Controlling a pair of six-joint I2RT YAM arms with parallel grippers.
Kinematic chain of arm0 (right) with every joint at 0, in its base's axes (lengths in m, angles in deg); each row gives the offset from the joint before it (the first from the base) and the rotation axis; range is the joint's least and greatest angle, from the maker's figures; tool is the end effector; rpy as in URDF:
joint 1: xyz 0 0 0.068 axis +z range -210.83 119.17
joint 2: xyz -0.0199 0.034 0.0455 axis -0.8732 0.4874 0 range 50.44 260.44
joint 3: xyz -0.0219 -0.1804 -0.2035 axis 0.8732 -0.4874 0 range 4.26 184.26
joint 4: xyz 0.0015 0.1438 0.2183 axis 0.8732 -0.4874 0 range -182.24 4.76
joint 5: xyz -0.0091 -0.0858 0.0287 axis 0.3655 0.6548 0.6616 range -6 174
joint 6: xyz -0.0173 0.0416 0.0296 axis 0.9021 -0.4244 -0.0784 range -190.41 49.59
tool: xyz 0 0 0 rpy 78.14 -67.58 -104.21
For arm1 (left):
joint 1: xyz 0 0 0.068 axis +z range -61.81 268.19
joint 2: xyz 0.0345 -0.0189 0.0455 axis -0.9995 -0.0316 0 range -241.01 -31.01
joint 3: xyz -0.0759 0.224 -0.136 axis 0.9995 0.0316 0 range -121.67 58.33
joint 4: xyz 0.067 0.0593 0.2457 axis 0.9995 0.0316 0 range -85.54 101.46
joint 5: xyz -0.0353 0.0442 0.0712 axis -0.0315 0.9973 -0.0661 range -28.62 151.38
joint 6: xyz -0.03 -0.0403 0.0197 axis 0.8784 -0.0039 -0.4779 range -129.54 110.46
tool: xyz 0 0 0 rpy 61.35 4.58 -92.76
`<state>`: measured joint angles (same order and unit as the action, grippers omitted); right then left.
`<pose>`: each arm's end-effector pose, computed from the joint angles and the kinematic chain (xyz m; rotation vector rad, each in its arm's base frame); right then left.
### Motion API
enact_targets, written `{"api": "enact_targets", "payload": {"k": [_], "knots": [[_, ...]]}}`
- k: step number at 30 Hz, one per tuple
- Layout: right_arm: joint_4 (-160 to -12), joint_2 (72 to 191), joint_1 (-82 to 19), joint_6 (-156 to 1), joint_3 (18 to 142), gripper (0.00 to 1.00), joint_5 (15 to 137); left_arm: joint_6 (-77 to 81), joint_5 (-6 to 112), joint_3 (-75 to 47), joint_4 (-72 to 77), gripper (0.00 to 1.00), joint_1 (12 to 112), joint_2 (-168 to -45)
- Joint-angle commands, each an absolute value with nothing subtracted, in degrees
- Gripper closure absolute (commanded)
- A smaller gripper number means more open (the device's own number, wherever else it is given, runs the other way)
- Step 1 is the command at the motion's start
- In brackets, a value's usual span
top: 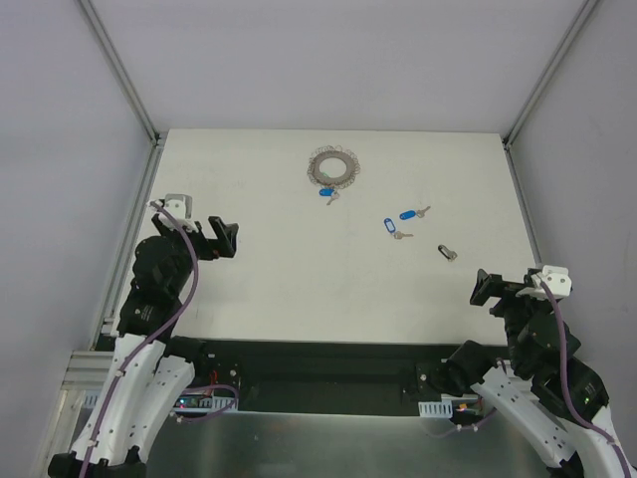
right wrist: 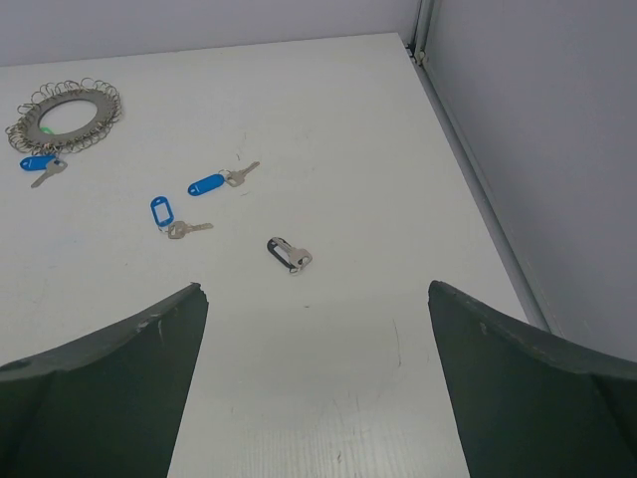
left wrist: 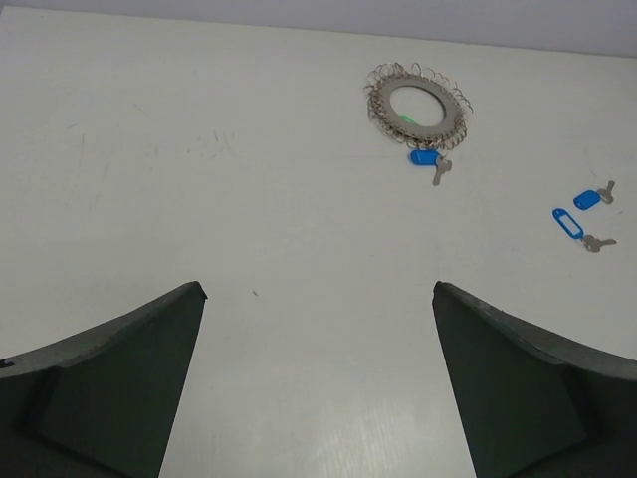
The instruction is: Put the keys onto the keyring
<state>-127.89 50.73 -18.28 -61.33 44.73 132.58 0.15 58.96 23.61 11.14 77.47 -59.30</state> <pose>0.0194 -0.0184 0.3146 -0.0683 1.6026 -0.2303 0.1313 -0.0263 0.3251 0.0476 1.5831 -0.3122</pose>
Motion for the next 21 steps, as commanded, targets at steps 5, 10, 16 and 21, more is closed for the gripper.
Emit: {"api": "enact_targets", "payload": {"k": [5, 10, 16, 21], "knots": [[-126.99, 39.72, -18.47, -62.33, 45.04, 0.04, 132.52, 6.80, 56.46, 20.80, 10.52, 0.01, 78.61, -69.32], [-126.72, 39.72, -18.47, -62.41, 44.95, 0.04, 130.67, 18.98, 55.67, 18.34, 10.96, 0.01, 78.61, -79.77], [-126.90, 39.63, -18.38, -62.50, 44.69, 0.04, 128.74, 30.09, 59.35, 10.89, 8.60, 0.01, 74.32, -98.48], [-127.95, 39.63, -18.47, -63.29, 45.12, 0.04, 126.72, 31.15, 63.49, 0.77, 5.25, 0.02, 68.34, -116.47]]}}
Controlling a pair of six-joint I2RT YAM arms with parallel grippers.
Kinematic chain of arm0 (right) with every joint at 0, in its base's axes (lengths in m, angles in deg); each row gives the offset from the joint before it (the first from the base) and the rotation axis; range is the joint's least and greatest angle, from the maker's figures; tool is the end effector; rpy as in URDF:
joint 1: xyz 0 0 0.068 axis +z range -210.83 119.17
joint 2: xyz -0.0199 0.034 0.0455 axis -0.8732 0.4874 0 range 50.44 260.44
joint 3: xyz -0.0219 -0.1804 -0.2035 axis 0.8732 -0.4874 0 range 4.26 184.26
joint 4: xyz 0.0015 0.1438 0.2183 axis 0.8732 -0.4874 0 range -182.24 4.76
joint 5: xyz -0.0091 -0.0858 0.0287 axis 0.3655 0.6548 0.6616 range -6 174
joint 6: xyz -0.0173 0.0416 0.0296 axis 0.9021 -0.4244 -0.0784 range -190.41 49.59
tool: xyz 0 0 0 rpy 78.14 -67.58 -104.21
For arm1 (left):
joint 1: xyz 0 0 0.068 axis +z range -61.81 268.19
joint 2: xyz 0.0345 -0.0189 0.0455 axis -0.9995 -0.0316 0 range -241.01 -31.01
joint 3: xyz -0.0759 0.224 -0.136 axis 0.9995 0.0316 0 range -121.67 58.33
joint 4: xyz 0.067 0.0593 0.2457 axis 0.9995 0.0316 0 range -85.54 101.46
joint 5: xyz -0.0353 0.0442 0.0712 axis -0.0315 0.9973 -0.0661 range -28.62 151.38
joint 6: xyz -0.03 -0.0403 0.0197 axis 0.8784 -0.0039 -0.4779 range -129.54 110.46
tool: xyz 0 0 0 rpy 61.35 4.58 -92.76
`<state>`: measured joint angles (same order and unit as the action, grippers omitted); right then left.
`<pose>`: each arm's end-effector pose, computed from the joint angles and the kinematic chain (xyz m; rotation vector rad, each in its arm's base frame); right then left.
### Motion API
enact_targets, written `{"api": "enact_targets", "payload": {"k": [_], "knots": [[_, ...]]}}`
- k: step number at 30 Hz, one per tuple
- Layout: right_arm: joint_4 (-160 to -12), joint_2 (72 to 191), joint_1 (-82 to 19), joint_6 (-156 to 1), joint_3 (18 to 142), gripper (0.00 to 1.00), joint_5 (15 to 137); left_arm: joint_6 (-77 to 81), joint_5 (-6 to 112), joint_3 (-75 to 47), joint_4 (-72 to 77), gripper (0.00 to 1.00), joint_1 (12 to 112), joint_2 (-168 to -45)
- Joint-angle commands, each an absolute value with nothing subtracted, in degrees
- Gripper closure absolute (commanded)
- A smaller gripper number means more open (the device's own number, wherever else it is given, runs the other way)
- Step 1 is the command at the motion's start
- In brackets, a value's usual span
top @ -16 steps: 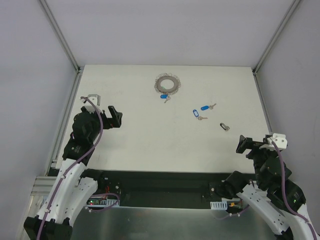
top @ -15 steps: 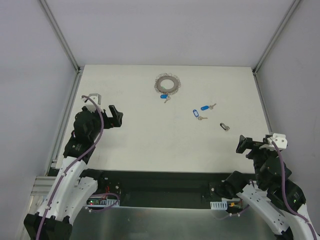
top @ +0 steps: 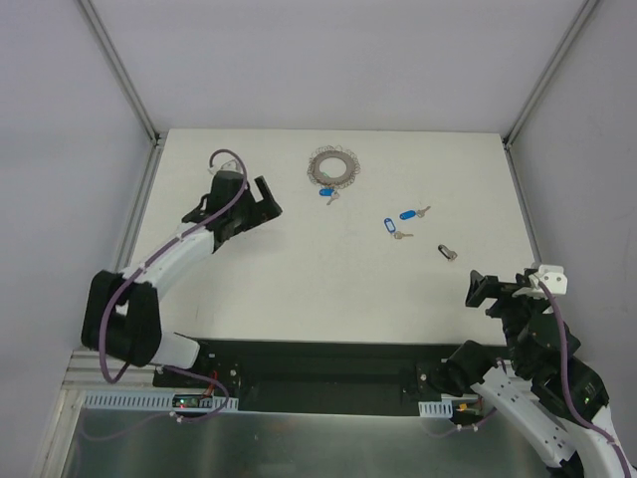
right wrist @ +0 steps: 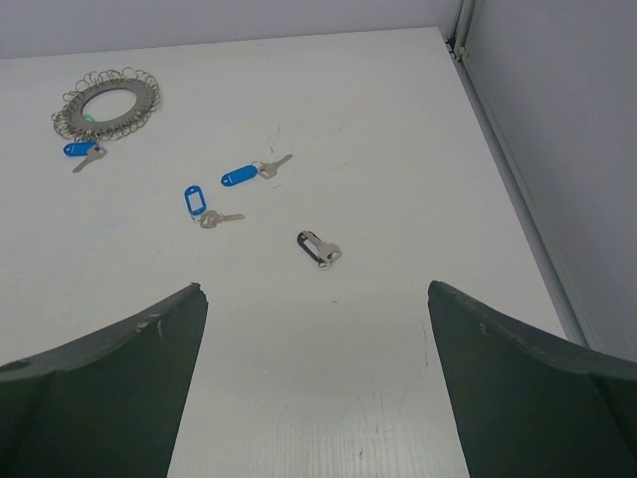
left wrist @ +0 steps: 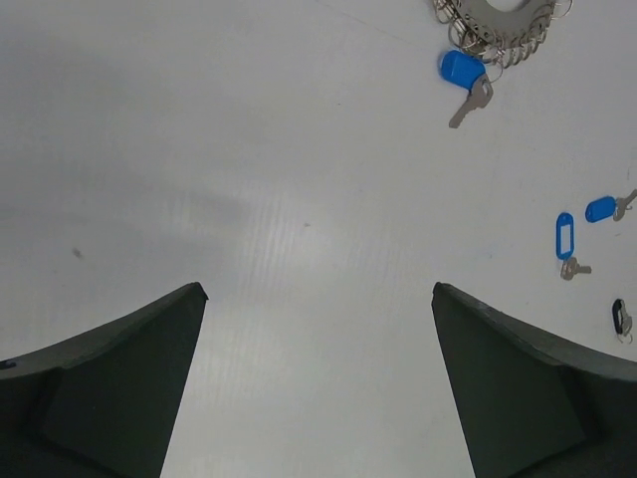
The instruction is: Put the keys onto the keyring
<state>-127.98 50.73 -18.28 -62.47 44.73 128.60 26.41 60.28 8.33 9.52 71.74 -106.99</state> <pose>0.0196 -0.0159 0.3144 -0.1073 1.6013 -0.1600 0.2842 -0.0846 0.2596 -0.3549 2.1350 -0.5587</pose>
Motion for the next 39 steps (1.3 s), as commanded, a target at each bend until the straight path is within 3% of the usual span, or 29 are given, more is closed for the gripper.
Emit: {"api": "enact_targets", "payload": {"k": [1, 8, 9, 17, 33, 39], "knots": [[-128.13, 39.63, -18.38, -63.38, 45.04, 0.04, 126.80, 32.63, 63.66, -2.55, 4.90, 0.03, 67.98, -118.96], [-128.57, 39.54, -18.38, -63.82, 45.13, 0.04, 125.48, 38.09, 66.56, -15.75, -1.25, 0.20, 64.64, -138.13], [-128.57, 39.45, -18.38, -63.82, 45.13, 0.04, 125.40, 38.88, 66.83, -17.16, -2.04, 0.27, 64.20, -141.63], [-128.48, 39.45, -18.38, -63.65, 44.86, 0.04, 125.66, 40.38, 65.16, -28.24, -9.95, 0.36, 63.41, -156.85], [-127.69, 39.45, -18.38, -62.94, 44.25, 0.04, 125.75, 45.31, 56.55, -36.16, -14.70, 0.42, 61.74, -168.73], [-127.60, 39.45, -18.29, -62.85, 44.16, 0.04, 125.57, 46.71, 54.88, -33.00, -14.09, 0.62, 60.77, -167.77]]}}
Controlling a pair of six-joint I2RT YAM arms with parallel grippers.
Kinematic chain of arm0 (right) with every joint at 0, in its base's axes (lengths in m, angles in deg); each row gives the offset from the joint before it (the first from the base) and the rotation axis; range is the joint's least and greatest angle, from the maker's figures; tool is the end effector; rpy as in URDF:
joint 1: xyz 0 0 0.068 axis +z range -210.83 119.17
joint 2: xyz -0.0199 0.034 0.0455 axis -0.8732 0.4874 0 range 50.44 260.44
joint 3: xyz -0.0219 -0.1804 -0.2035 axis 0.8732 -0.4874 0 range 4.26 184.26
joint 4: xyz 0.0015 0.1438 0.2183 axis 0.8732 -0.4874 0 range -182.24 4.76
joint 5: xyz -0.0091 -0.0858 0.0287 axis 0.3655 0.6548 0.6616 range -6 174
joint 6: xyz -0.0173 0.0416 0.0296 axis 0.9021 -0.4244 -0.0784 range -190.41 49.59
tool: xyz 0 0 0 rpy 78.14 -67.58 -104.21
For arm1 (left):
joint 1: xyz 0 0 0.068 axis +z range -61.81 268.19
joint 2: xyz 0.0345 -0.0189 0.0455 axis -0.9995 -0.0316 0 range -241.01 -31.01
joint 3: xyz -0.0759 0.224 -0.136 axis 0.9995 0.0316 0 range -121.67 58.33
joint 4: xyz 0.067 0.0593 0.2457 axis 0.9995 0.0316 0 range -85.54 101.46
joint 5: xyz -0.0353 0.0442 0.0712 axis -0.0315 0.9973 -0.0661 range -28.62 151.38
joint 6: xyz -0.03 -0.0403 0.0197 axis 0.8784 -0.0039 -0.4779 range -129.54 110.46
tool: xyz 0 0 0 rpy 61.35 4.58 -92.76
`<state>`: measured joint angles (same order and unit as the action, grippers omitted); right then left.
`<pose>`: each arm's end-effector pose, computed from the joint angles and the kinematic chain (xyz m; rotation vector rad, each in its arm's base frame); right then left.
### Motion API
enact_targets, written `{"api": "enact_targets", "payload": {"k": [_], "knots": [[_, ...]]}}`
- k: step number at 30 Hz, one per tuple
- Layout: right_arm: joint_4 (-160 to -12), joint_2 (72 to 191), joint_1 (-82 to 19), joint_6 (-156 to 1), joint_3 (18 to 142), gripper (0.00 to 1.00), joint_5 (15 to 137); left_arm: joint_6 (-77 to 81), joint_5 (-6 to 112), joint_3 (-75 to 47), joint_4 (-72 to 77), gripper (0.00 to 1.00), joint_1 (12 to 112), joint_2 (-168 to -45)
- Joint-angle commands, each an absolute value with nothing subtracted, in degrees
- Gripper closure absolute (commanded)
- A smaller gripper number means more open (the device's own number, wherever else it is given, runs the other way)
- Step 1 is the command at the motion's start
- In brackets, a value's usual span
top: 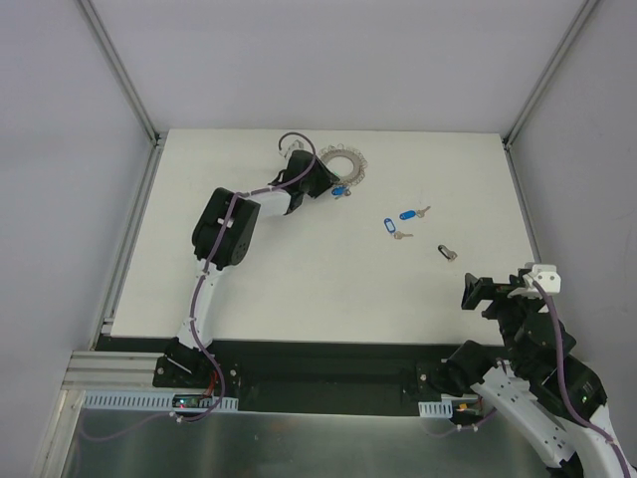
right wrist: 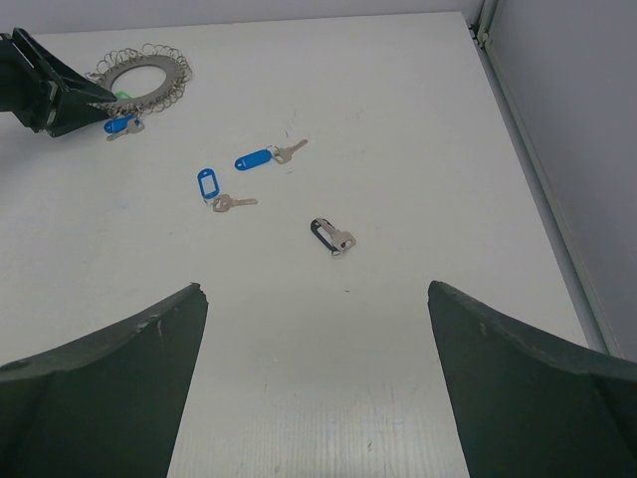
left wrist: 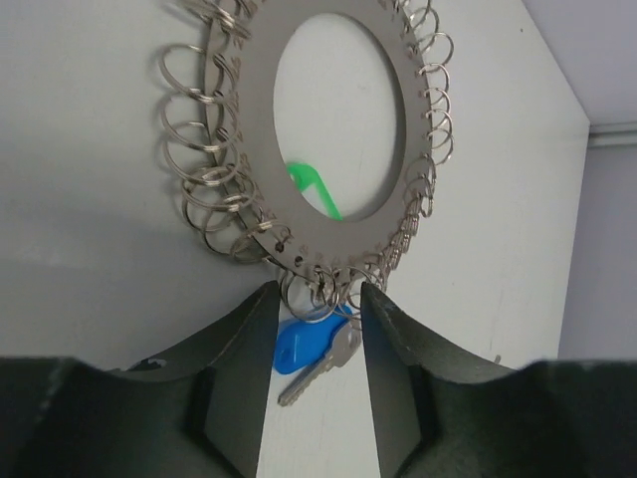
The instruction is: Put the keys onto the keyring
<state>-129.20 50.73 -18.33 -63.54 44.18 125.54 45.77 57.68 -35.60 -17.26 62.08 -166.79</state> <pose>0.0209 -0.0128 0.3098 -0.1508 1.6217 -0.1189 0.4791 -0.2373 0.1410 -0.4736 2.0024 -0.9873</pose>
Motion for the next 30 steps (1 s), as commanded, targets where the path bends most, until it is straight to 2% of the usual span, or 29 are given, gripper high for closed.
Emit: {"api": "enact_targets", "payload": {"k": [1, 4, 5, 12, 19, 24, 25, 28, 30], "knots": [[-127.60, 39.37, -18.38, -62.85, 44.07, 0.04, 125.66, 46.80, 54.62, -32.47, -13.83, 0.69, 60.68, -167.50], [-127.60, 39.45, -18.38, -62.85, 44.16, 0.04, 125.48, 46.97, 54.87, -30.54, -13.56, 0.78, 60.33, -166.36], [-127.60, 39.45, -18.38, -62.85, 44.07, 0.04, 125.40, 47.06, 55.22, -30.10, -13.56, 0.86, 60.33, -165.84], [-127.60, 39.45, -18.29, -62.68, 44.07, 0.04, 125.13, 47.32, 55.05, -29.30, -13.38, 1.00, 60.33, -165.66], [-127.60, 39.45, -18.38, -62.77, 44.07, 0.04, 125.22, 46.72, 53.73, -25.62, -12.24, 1.00, 59.54, -163.12], [-127.60, 39.36, -18.29, -62.68, 44.07, 0.04, 125.22, 38.90, 57.94, -21.23, -11.54, 1.00, 57.61, -158.37], [-127.60, 39.45, -18.12, -62.68, 44.07, 0.04, 125.31, 37.50, 60.65, -20.95, -11.36, 0.92, 57.26, -156.71], [-127.60, 39.45, -18.03, -62.68, 44.07, 0.04, 125.48, 33.01, 62.68, -22.09, -10.05, 0.79, 56.02, -155.46], [-127.60, 39.45, -17.94, -62.68, 44.07, 0.04, 125.48, 30.81, 64.27, -24.11, -8.12, 0.66, 54.97, -155.37]]}}
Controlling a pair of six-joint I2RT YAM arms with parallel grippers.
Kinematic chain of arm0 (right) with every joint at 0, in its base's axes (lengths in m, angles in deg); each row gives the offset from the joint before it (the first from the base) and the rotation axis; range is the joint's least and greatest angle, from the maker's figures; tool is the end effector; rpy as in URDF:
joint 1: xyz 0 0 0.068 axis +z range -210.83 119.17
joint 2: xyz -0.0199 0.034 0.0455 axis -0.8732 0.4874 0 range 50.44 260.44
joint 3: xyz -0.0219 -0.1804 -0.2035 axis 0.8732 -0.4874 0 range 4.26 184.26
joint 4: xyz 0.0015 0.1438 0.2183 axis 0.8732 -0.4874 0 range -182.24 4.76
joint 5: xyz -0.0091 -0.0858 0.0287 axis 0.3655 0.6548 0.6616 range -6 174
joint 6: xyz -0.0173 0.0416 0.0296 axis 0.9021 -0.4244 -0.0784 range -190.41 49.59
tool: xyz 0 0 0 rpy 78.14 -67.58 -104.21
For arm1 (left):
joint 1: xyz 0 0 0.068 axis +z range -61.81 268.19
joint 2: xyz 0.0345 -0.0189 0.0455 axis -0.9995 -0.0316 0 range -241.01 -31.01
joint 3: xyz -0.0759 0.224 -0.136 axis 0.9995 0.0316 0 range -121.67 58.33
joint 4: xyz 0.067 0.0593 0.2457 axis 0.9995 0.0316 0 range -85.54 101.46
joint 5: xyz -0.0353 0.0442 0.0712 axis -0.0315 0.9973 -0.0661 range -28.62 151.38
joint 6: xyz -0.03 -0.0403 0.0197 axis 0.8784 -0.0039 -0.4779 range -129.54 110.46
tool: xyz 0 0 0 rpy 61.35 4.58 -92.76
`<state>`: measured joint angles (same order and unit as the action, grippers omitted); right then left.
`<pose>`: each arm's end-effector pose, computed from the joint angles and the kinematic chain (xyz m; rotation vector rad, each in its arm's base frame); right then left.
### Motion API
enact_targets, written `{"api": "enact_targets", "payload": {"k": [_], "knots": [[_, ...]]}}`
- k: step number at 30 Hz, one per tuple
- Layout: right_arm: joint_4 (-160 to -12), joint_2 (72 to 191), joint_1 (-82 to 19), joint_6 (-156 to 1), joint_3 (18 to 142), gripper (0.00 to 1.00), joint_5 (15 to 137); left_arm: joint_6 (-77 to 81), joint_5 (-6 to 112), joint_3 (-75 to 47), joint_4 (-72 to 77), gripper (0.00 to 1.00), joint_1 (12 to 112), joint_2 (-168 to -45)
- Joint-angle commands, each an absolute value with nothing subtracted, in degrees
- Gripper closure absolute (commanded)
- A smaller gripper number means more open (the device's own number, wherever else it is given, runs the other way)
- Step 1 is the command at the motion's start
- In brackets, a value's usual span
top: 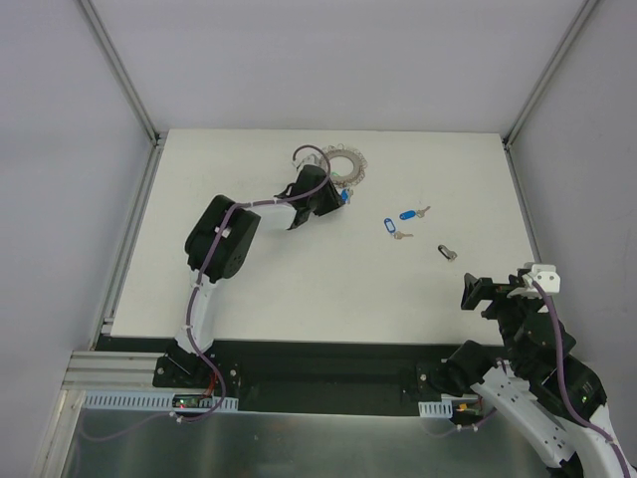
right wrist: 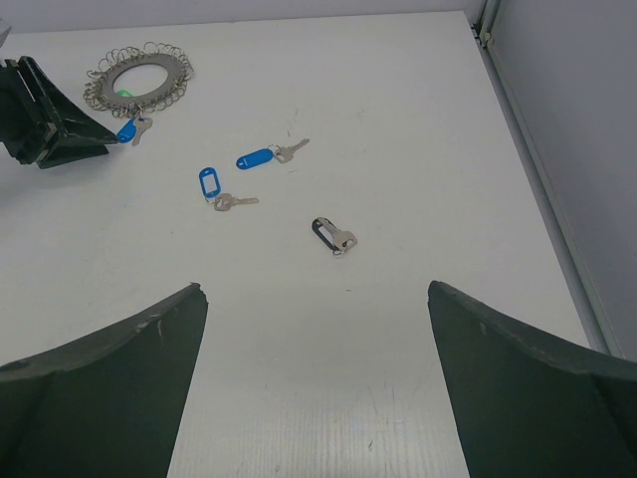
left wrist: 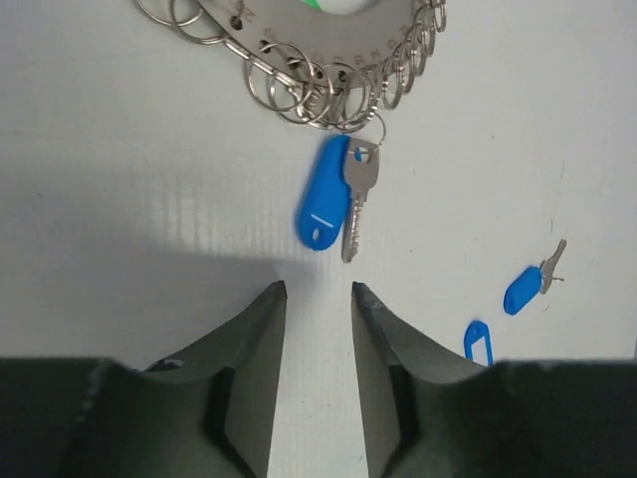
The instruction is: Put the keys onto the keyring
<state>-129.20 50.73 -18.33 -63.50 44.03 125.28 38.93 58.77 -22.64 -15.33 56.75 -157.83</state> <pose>0.0212 -0.0123 0.3091 -0.1564 1.6233 -0.1171 0.4176 -0.2571 0.1426 -0.2884 2.1331 -0.9000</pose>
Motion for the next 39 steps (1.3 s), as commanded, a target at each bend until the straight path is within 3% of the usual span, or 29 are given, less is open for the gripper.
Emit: {"api": "enact_targets", "payload": {"k": [1, 3, 8, 21, 27, 33, 39], "knots": [[-127.69, 39.45, -17.94, -62.59, 44.07, 0.04, 125.48, 30.28, 64.98, -24.81, -7.41, 0.62, 54.62, -155.37], [-127.60, 39.37, -17.94, -62.59, 44.07, 0.04, 125.48, 28.61, 67.53, -26.57, -6.18, 0.53, 53.48, -155.37], [-127.60, 39.45, -17.85, -62.59, 43.98, 0.04, 125.31, 22.21, 73.76, -31.66, -5.21, 0.51, 51.72, -156.25], [-125.67, 39.54, -17.67, -61.27, 43.54, 0.04, 120.04, 12.87, 77.64, -39.76, -5.74, 0.58, 51.63, -159.77], [-122.95, 42.69, -17.67, -62.85, 44.42, 0.04, 115.91, 13.58, 79.21, -33.01, -5.82, 0.63, 51.63, -154.25], [-123.21, 65.61, -17.67, -69.52, 50.65, 0.04, 111.78, 12.26, 81.86, -18.16, -5.48, 0.61, 51.63, -138.87], [-115.66, 91.41, -18.46, -70.24, 56.54, 0.03, 111.69, 10.41, 83.79, -7.08, 4.09, 0.55, 51.63, -120.77]]}}
